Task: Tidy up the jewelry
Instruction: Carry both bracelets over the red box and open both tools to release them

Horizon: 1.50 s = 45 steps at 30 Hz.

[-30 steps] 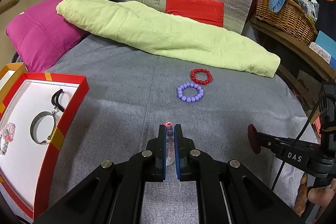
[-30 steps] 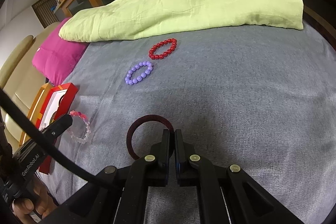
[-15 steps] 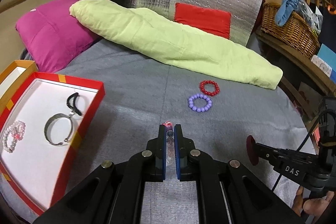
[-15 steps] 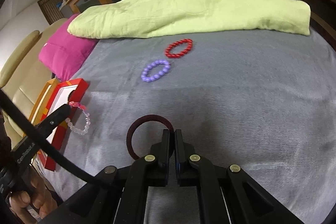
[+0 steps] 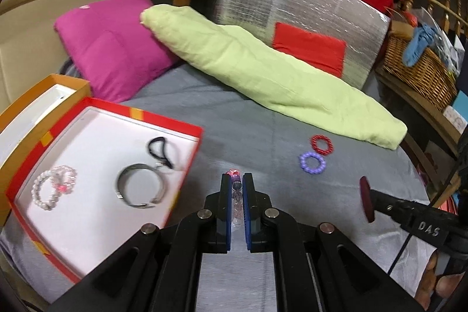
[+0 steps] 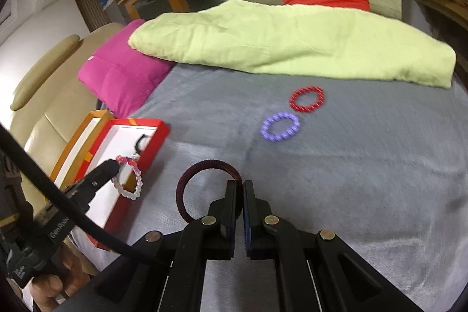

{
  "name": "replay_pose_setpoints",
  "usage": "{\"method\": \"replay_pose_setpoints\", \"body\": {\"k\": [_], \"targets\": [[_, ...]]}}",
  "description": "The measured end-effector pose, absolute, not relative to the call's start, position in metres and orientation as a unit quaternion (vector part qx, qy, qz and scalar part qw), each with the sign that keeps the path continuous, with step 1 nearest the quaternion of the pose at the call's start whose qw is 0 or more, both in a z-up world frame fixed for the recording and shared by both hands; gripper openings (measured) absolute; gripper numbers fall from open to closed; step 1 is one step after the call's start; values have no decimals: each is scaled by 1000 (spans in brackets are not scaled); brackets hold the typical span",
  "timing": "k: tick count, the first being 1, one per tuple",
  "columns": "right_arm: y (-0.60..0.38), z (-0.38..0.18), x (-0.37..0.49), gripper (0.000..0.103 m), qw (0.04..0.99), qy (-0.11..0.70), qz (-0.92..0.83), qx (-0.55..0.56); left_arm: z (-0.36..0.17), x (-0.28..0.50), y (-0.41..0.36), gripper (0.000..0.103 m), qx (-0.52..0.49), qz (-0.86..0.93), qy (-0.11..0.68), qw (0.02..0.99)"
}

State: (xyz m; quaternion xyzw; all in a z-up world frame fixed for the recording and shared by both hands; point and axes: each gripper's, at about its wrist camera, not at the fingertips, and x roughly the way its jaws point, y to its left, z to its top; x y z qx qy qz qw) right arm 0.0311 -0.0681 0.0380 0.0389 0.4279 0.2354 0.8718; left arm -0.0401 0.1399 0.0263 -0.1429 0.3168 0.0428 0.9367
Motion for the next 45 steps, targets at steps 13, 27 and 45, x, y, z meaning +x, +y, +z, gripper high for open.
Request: {"method": "replay_pose_setpoints", "body": {"k": [13,27,45], "targets": [[0,70,22,4,871,409,271,2,43,-61,197,7,-170,103,294,935],[87,62,33,4,850,418,319,-27,43,-75,269,7,-199,186,269,924],[191,17,89,5,821,455,333,-87,13,-60,294,7,-275,143,282,908]]}}
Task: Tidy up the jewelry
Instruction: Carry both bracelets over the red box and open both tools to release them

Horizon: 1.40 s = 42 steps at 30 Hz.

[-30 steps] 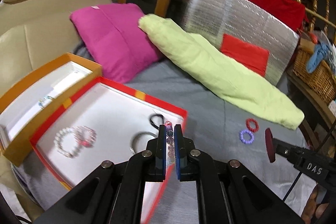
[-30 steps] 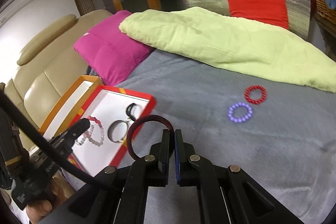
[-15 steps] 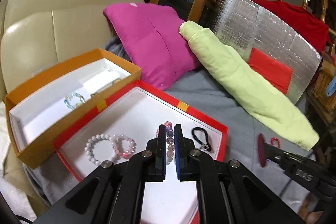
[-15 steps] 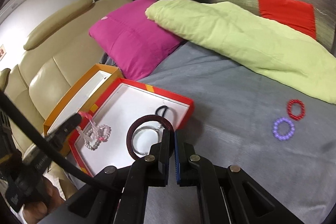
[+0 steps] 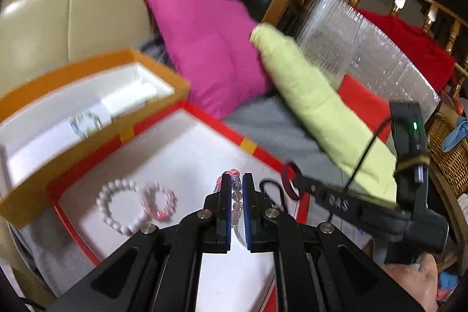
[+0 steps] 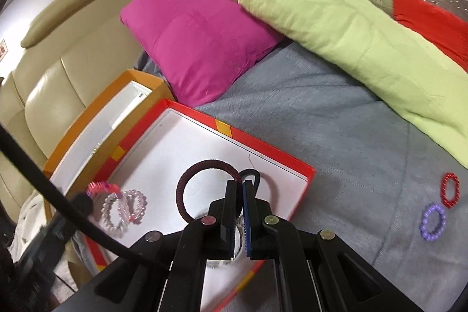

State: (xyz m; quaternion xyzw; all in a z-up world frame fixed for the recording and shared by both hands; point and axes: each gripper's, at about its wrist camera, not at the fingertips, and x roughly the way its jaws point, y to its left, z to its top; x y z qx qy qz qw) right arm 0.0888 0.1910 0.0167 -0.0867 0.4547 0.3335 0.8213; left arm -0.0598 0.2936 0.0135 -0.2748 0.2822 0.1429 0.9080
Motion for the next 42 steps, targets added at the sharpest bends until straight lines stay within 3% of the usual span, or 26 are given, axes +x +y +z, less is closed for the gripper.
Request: {"method": "replay_pose_setpoints", "body": {"k": [16,42], "targets": [[238,-23,118,5,785,500,341,-133,-30,-44,309,7,-294,187,382,856],[258,-33,115,6,777,512,333,-154,-33,-48,317,8,-295,223,382,847]]}}
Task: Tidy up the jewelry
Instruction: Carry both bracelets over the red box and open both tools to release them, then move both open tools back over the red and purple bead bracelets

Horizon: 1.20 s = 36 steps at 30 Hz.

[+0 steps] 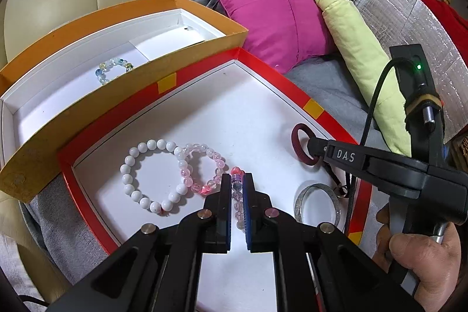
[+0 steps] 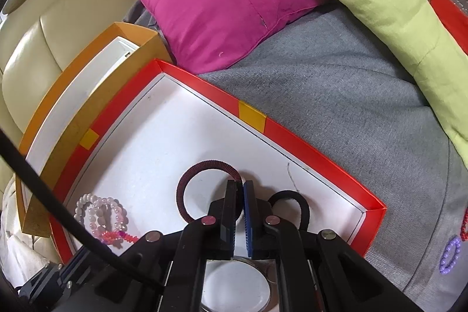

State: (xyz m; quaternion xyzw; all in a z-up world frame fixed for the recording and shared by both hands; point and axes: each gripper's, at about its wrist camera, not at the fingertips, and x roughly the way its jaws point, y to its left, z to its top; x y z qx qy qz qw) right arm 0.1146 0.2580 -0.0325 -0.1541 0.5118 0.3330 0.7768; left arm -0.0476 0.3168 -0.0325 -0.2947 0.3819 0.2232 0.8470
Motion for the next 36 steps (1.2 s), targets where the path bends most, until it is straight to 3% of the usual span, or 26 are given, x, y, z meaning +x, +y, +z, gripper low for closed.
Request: {"method": "replay_pose_setpoints", "body": {"k": [9,13,15,17,21,28,36], "targets": [[250,-25,115,6,775,517,336,-137,-33,-54,325,9,-314,248,371,838],[243,-20,118,8,775,522,334,-123,-30,-62,330,29,-324,269,352,836],[239,-17,121,13,777,523,332,-113,-25,-68,333,34,-325,290,335,836],[234,-14,123,32,778,525,330,-100,-21,-73,334,39,-325,302,320,837],[228,-6,121,50,784,516,332,-96,-18,-75,334,45,-321,310,310,839],[199,8,120,51,796,506,321,-82,-15,-75,332,61,-324,319,305,837],[140,21,109,52,809,494,313,-65,-11,-87,333,63,-354,345,271,826]]}}
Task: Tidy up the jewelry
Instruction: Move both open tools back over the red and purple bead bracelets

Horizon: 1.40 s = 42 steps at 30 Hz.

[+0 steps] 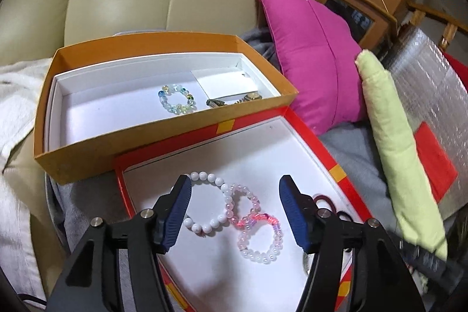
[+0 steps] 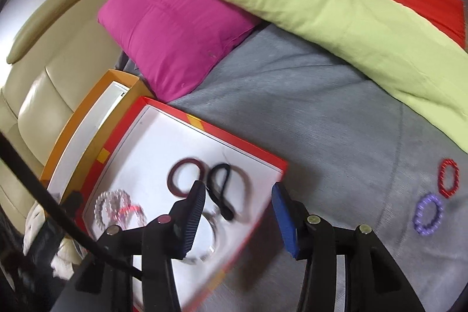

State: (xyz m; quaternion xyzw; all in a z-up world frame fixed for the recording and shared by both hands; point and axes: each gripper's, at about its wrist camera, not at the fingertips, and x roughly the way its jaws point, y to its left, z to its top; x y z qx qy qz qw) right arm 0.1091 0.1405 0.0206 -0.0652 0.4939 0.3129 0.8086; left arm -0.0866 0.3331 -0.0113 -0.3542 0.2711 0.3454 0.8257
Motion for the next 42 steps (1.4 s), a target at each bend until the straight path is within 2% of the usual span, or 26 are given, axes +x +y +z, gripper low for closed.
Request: {"method": "replay_pose_setpoints", "body": {"k": [4,11,16,20,26,29,34,39,42], "targets": [[91,19,96,58,818,489,296,-61,-3,-80,315,64,-339,337,262,838],[-30,3,91,58,834,506,222,4,17,-59,268,64,-264,304,254,879],[-98,-1,88,58,853,492,165,45,25,-31,210,66,-161,238,279,916],[-137,3,78,71,879,458,124,46,17,-11,156,66,-88,160,319,930],[-186,6,55,79,907,412,82,30,-24,4,101,66,-93,74,399,909],[-217,1,45,80,919,388,51,40,-21,2,77,66,-64,45,381,921],[-238,-7,58,80,907,406,48,105,-26,2,56,66,-38,17,377,925],[-229,-25,62,80,892,437,60,100,-49,16,51,67,-41,10,428,903],[-226,-37,64,80,892,443,39,83,-48,17,54,66,-52,17,421,905]]}}
